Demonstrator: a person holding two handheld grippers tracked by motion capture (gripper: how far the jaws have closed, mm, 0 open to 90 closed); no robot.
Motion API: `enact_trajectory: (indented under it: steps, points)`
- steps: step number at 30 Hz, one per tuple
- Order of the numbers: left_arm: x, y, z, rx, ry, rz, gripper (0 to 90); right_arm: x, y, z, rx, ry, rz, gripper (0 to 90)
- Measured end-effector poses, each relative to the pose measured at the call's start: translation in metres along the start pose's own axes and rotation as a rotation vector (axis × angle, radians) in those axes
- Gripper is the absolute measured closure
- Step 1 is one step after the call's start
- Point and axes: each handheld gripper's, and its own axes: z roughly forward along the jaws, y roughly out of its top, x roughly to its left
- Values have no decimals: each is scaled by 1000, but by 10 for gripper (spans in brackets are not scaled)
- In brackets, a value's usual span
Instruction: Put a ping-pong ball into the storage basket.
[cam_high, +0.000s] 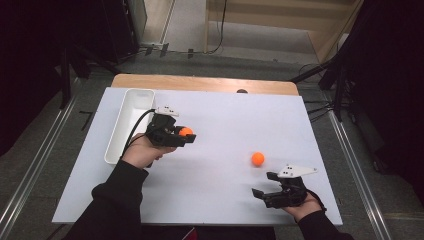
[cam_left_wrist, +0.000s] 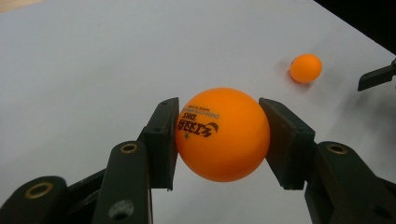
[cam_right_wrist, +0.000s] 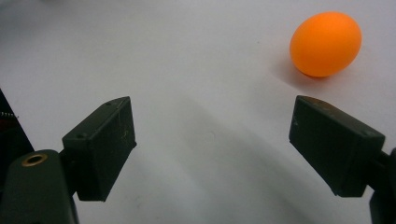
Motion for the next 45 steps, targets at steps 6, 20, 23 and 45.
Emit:
enact_trajectory:
  steps: [6,20,23,45]
  points:
    - [3,1,-5,1,-2,-2,505,1,0,0,2,3,5,130]
    - [12,1,-18,-8,14,-18,505,1,0,0,-1,0,-1,130]
    - [14,1,-22,-8,18,-21,505,1,0,-1,-1,1,1,129]
    - [29,0,-40,-31,64,-57,505,1,0,0,4,-2,-7,129]
